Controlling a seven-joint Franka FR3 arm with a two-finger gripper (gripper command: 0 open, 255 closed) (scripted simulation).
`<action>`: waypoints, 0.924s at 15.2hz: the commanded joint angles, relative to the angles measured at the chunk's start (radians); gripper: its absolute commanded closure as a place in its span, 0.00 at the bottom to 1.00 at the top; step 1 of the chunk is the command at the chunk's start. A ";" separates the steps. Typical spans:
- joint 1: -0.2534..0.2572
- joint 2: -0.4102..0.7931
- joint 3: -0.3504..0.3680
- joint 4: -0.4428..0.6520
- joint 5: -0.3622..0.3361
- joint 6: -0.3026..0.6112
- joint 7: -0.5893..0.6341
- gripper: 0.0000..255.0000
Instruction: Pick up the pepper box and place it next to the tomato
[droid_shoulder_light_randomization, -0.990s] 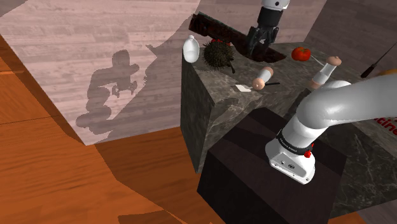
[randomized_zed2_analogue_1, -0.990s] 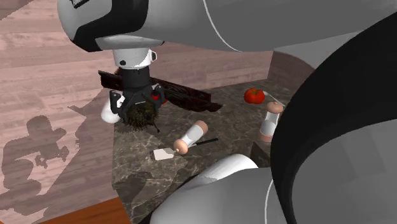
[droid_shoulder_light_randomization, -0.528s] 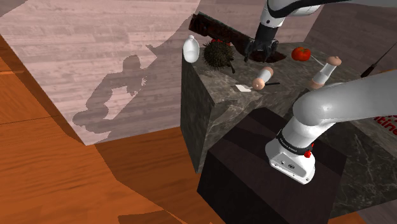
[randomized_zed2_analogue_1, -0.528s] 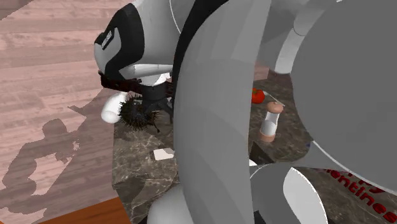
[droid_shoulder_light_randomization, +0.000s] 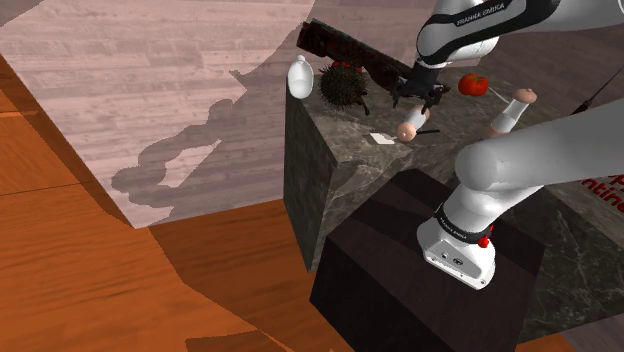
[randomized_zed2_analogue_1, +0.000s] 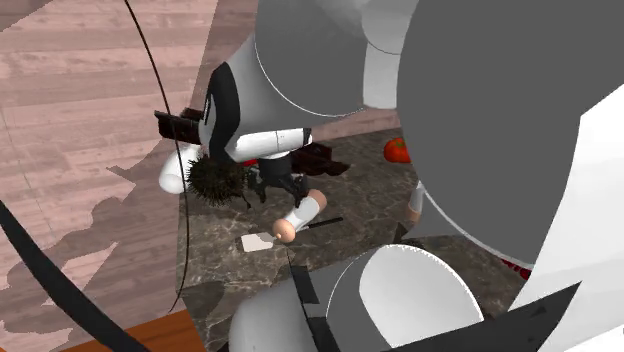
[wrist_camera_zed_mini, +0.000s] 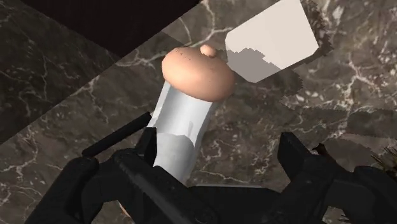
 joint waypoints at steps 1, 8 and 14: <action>-0.059 0.025 0.005 -0.022 -0.025 0.066 0.083 0.00; -0.136 0.110 0.015 -0.074 -0.066 0.219 0.184 0.00; -0.146 0.165 0.016 -0.088 -0.079 0.287 0.191 0.00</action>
